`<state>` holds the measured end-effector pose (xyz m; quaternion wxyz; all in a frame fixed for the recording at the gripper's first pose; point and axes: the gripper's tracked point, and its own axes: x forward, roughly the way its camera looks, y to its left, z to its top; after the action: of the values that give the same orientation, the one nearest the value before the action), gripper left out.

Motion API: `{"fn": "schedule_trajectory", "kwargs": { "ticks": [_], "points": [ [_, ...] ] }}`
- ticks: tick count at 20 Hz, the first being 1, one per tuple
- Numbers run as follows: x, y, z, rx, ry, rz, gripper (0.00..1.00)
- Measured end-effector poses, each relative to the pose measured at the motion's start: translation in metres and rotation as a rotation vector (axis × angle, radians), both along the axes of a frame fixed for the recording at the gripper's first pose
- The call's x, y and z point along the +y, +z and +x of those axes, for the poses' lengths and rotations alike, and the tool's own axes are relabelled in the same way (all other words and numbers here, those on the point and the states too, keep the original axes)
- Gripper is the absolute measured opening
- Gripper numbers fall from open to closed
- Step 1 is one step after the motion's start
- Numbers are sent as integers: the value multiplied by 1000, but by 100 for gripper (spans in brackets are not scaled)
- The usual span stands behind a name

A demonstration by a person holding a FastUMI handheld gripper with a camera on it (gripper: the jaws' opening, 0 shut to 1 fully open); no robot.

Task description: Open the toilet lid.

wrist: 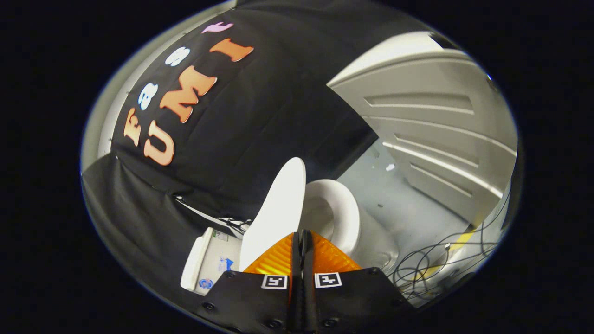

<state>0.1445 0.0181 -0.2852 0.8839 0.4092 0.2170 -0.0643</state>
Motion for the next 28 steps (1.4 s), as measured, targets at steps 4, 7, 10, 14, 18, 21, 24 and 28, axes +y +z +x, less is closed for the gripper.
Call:
{"fn": "schedule_trajectory", "kwargs": {
  "ticks": [4, 7, 10, 14, 18, 21, 24, 28],
  "points": [
    [18, 40, 14, -37, -6, -78, 7],
    [40, 80, 19, -71, 35, -175, 8],
    [68, 124, 29, -111, 93, -267, 7],
    [100, 160, 41, -140, 132, -402, 8],
    [120, 184, 42, -149, 165, -486, 7],
    [138, 199, 45, -165, 194, -559, 8],
    [163, 221, 48, -188, 222, -649, 8],
    [204, 248, 54, -243, 254, -720, 8]
  ]
}}
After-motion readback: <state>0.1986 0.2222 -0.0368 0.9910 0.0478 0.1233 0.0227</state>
